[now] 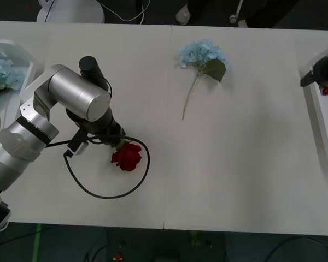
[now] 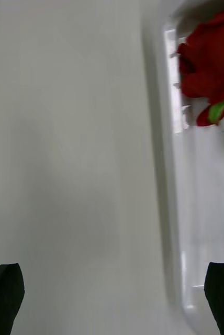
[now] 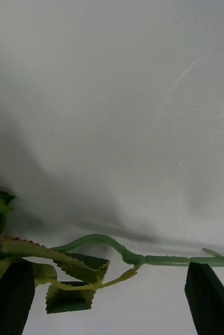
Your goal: Put the red flowers into the right box and the blue flowers into the left box
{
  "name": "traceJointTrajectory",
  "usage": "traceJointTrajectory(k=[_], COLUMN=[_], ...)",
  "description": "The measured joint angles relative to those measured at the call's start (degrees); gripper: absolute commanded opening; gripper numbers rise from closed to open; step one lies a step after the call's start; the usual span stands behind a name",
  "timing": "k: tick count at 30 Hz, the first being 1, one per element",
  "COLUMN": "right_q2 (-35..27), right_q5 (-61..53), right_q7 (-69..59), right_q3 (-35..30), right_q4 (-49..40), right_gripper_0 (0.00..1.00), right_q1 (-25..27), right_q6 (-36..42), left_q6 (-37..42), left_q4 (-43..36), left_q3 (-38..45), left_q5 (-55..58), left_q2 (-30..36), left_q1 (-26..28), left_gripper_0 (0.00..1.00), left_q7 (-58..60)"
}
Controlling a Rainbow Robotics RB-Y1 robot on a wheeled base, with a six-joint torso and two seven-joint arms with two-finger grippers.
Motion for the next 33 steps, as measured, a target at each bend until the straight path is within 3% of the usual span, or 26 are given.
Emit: traceJointTrajectory(k=[7, 13, 19, 27, 33], right_q2=[10.7, 22.3, 31.3, 36.9, 38.9], right_q5=[2.4, 12.1, 22.2, 25.2, 26.0], right_q7=[-9.2, -19.5, -21.2, -22.8, -22.8], right_q3=[7.4, 7.6, 7.6, 7.5, 7.5], right_q4=[-1.0, -1.0, -0.8, 5.9, 11.2], right_gripper_0=[1.0, 1.0, 1.0, 1.0, 1.0], right_q1=[-6.6, -8.8, -9.0, -9.1, -9.1], right_q6=[0.0, 0.0, -0.1, -4.3, -8.9], left_q6=[-0.1, -0.3, -0.4, -0.1, 5.9], left_q4=[1.2, 1.4, 2.1, 2.2, 1.9], left_q3=[4.6, 4.8, 4.8, 4.8, 4.9], left_q5=[-0.8, -2.4, -3.3, -3.8, -4.3], left_q2=[-2.9, -4.3, -5.1, -5.4, -5.4], left_q1=[0.1, 0.1, 0.9, 2.7, 3.6], left_gripper_0=[0.83, 0.83, 0.83, 0.83, 0.83], left_q7=[-4.0, -4.7, -6.4, -9.8, -13.4])
